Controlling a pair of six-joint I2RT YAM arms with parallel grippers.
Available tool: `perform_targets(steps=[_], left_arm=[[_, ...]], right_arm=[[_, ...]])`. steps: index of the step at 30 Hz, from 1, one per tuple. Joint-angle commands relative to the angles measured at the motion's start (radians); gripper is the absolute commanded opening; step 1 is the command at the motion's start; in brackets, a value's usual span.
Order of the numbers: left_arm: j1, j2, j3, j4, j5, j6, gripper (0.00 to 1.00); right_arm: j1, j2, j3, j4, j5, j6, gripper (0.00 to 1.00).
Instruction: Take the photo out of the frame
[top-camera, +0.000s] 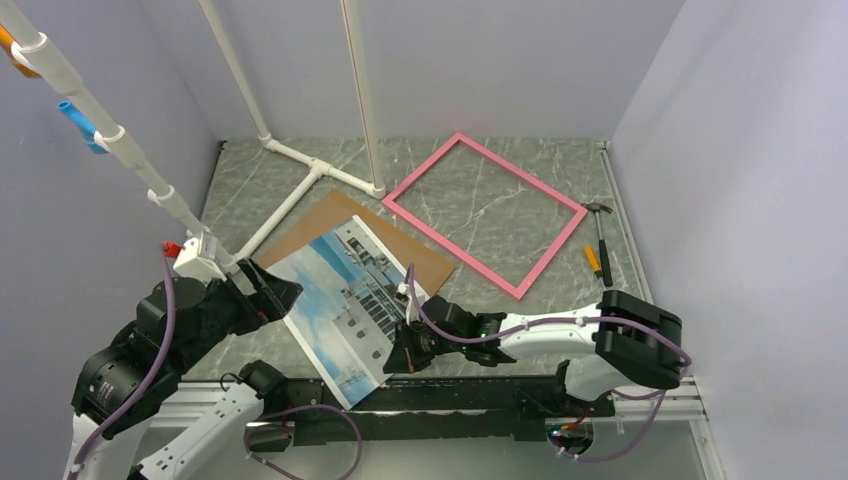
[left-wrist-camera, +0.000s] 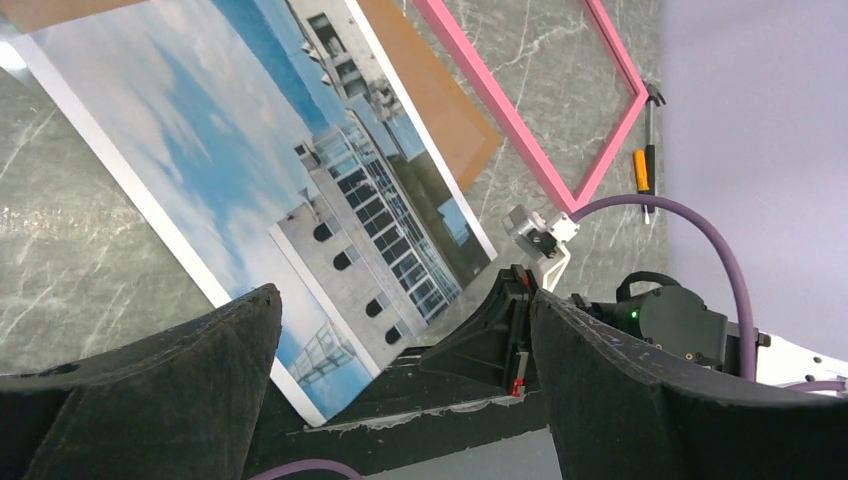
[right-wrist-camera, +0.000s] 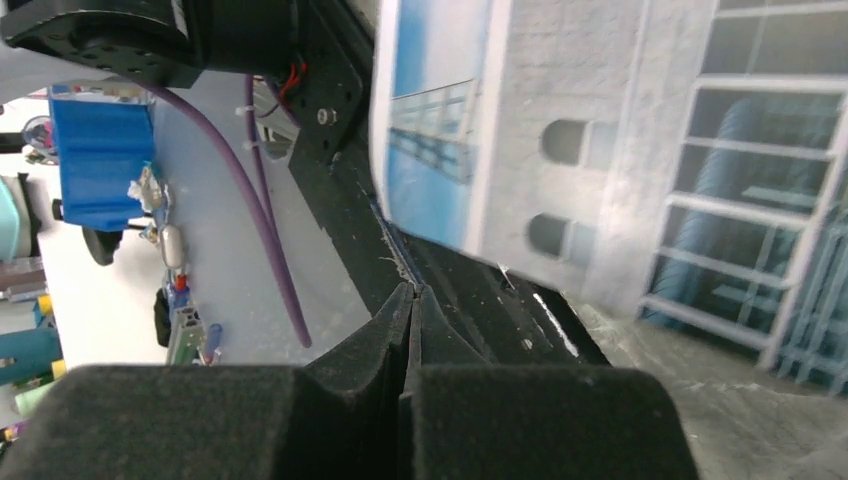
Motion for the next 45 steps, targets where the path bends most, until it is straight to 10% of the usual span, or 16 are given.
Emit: perform_targets(steps=[1, 6, 12, 17, 34, 45], left_arm=[[0.002, 0.008, 0.006, 0.046, 0.019, -0.008, 0.96], [0.002, 0.028, -0.006, 0.067, 0.053, 0.005, 0.96], [0.001, 0.041, -0.14, 0.18, 0.153, -0.004, 0.96], [0.001, 0.058, -0.191, 0.237, 0.195, -0.012, 0.96], [0.003, 0.035, -0.156, 0.172, 0.18, -0.012, 0.96], [0.003, 0.033, -0.141, 0.145, 0.163, -0.008, 0.96]], right_arm=[[-0.015, -0.036, 0.011, -0.007, 0.022, -0.029, 0.0], [-0.073, -0.052, 0.03, -0.236, 0.138, 0.04, 0.0], [-0.082, -0.218, -0.116, -0.353, 0.229, 0.225, 0.54], [-0.193, -0.269, -0.289, -0.149, 0.207, 0.357, 0.7], [-0.401, 0.068, -0.395, 0.399, 0.104, 0.495, 0.42], [-0.504, 0.138, -0.33, 0.468, 0.031, 0.381, 0.03]])
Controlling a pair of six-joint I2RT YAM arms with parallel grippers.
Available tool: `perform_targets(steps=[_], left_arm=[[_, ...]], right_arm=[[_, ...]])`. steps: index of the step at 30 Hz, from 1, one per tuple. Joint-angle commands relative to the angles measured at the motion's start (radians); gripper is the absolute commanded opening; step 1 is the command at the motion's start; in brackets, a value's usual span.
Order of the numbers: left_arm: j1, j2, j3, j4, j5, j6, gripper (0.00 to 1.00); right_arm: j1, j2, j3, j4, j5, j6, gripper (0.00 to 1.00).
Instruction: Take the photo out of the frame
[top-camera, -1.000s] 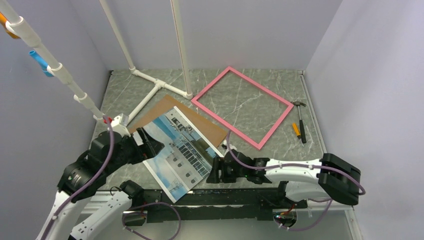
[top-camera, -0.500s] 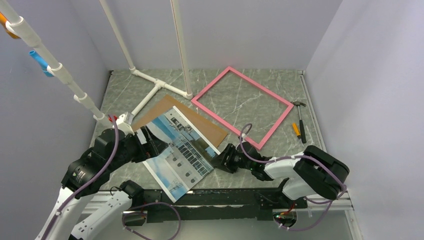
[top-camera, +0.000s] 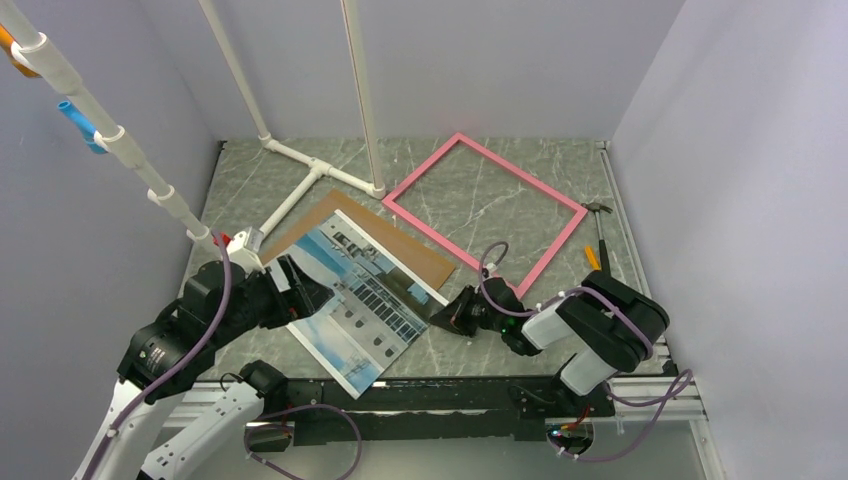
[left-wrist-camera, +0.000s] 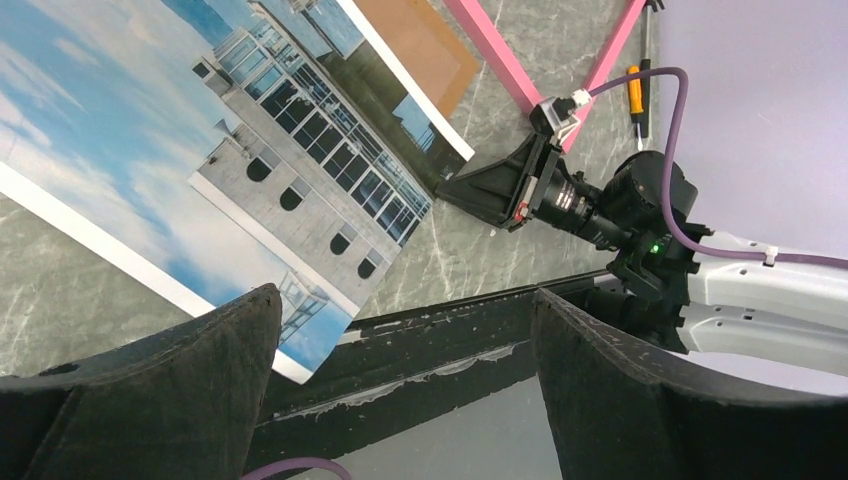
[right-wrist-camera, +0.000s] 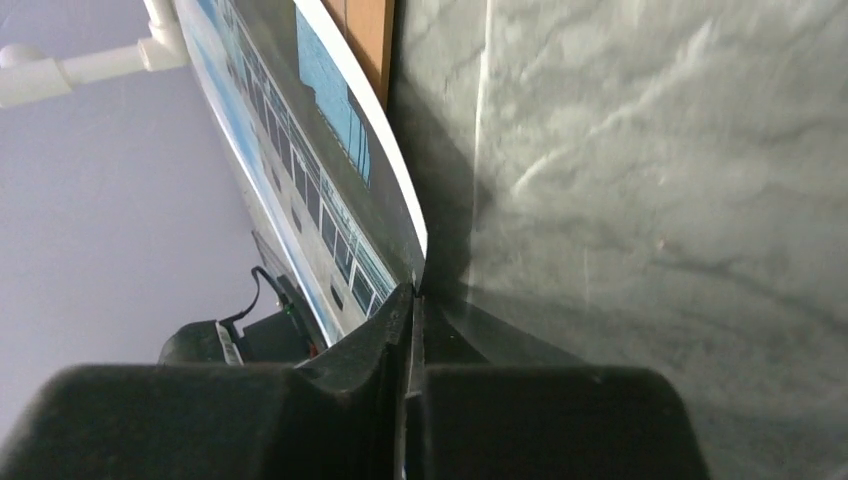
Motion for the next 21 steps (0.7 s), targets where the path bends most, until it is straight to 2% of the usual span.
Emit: perform_targets(steps=[1, 8, 21], left_arm=[[0.004, -0.009, 0.037, -0.005, -0.015, -0.011, 0.96], [0.001, -0.015, 0.029, -0.004, -0.015, -0.014, 0.96], [0.002, -0.008, 0.038, -0.007, -0.012, -0.009, 0.96]], right_arm=[[-0.045, 0.001, 0.04, -0.035, 0.0, -0.096, 0.0], [-0.104, -0.017, 0.126, -0.11, 0.015, -0.157, 0.0], [-0.125, 0.078, 0.24, -0.092, 0.043, -0.173, 0.0]])
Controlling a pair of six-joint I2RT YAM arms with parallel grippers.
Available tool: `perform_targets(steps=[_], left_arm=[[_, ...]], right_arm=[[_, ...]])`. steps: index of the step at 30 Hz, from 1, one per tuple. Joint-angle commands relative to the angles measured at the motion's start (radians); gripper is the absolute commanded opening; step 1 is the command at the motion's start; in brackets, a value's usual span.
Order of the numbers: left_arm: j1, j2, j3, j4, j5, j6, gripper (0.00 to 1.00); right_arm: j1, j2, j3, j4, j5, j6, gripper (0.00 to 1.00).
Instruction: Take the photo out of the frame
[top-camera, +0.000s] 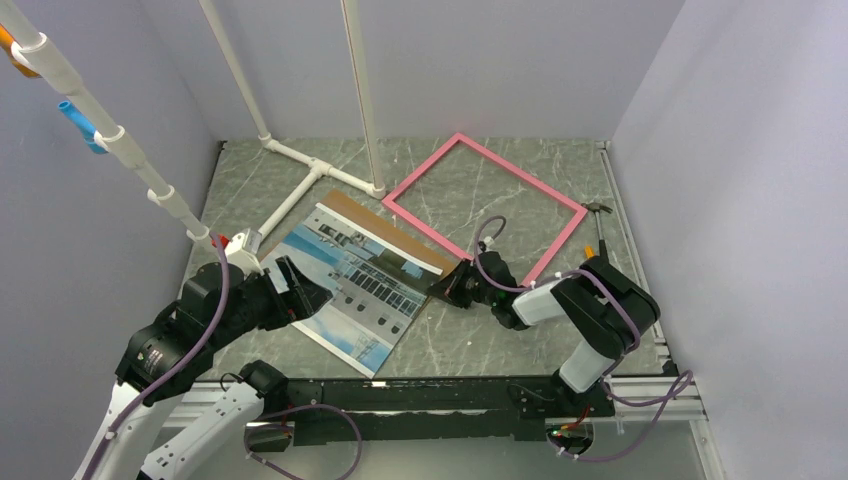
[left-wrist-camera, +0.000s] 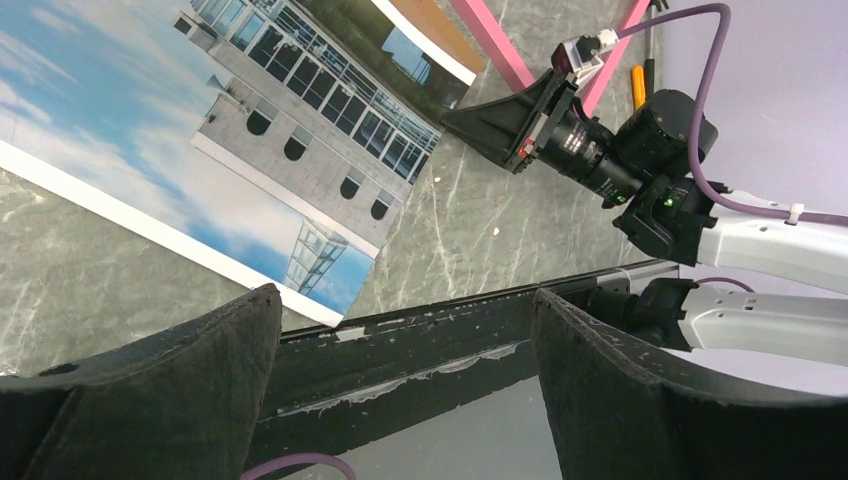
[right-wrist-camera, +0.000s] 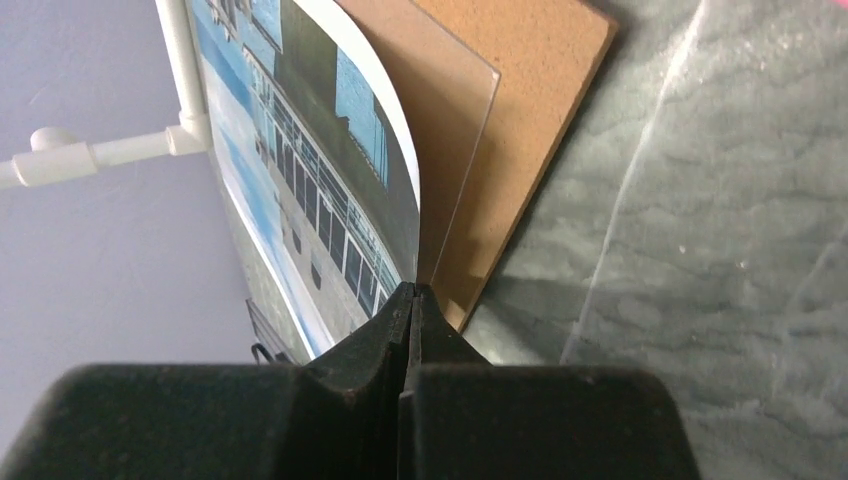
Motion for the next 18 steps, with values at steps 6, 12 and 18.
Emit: perform_targets(steps=[6, 12, 18], left_arm=[[0.003, 0.003, 0.062, -0.009, -0.028, 0.013, 0.97], [0.003, 0.033, 0.147, -0.024, -0.044, 0.083, 0.98], [0.003, 0.034, 0.228, 0.015, -0.036, 0.186, 0.98]], right_arm=[[-0.008, -0.145, 0.123, -0.287, 0.084, -0.229, 0.35], [-0.008, -0.482, 0.254, -0.9, 0.287, -0.53, 0.66], [-0.01, -0.792, 0.461, -1.332, 0.561, -0.706, 0.86]])
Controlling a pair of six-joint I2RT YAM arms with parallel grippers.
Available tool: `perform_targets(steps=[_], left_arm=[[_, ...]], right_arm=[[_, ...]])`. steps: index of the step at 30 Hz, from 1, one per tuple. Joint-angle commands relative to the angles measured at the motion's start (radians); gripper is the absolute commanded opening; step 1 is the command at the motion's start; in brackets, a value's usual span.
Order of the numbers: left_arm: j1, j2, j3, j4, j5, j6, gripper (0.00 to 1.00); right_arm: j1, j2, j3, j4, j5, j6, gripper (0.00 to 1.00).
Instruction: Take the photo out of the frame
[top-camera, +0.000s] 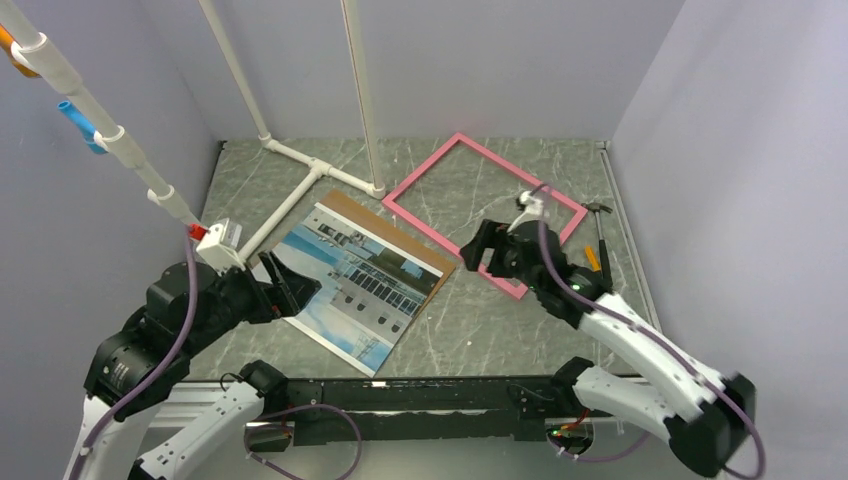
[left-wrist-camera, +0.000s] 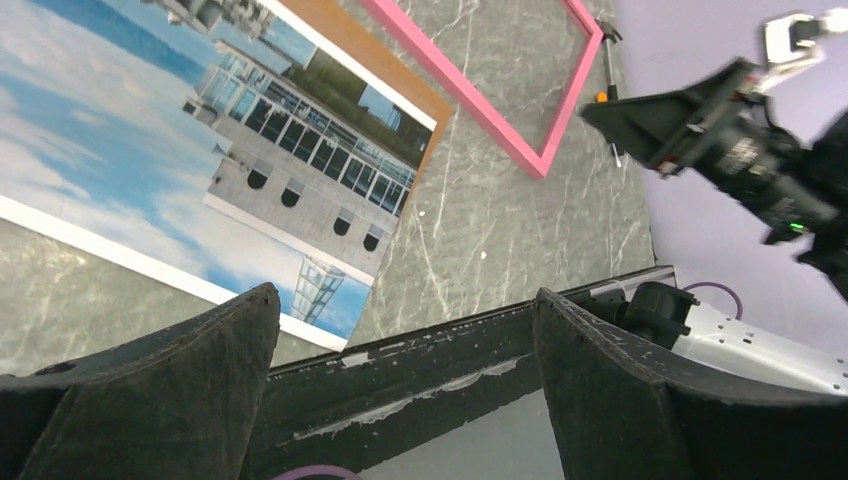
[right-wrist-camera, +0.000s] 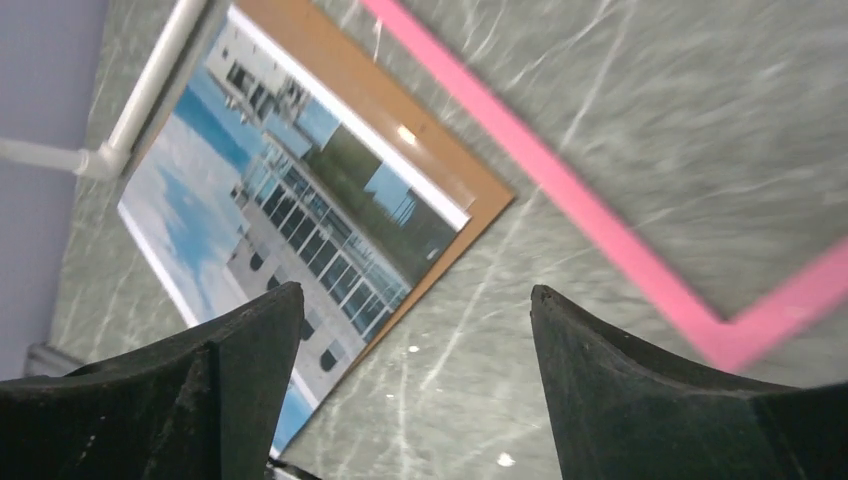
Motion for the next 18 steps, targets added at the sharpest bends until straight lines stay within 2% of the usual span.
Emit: perform_targets(steps=[1, 4, 9, 15, 18], left_arm=[[0.004, 0.012, 0.103, 0.04, -0.019, 0.118, 0.98], [0.003, -0.009, 0.161, 0.064, -0.038, 0.167, 0.99], [0.002, -0.069, 0.194, 0.14, -0.057, 0.223, 0.99], [0.003, -0.12, 0.203, 0.144, -0.106, 0.227, 0.99], [0.002, -0.137, 0.192, 0.141, -0.111, 0.214, 0.99]], right_arm=[[-0.005, -0.188, 0.17, -0.428, 0.283, -0.194, 0.89], [-0.004, -0.27, 0.284, -0.512, 0.361, -0.243, 0.99], [-0.004, -0.346, 0.418, -0.543, 0.402, -0.283, 1.0], [-0.003, -0.482, 0.376, -0.429, 0.356, -0.295, 1.0], [-0.004, -0.498, 0.383, -0.436, 0.359, -0.311, 1.0]])
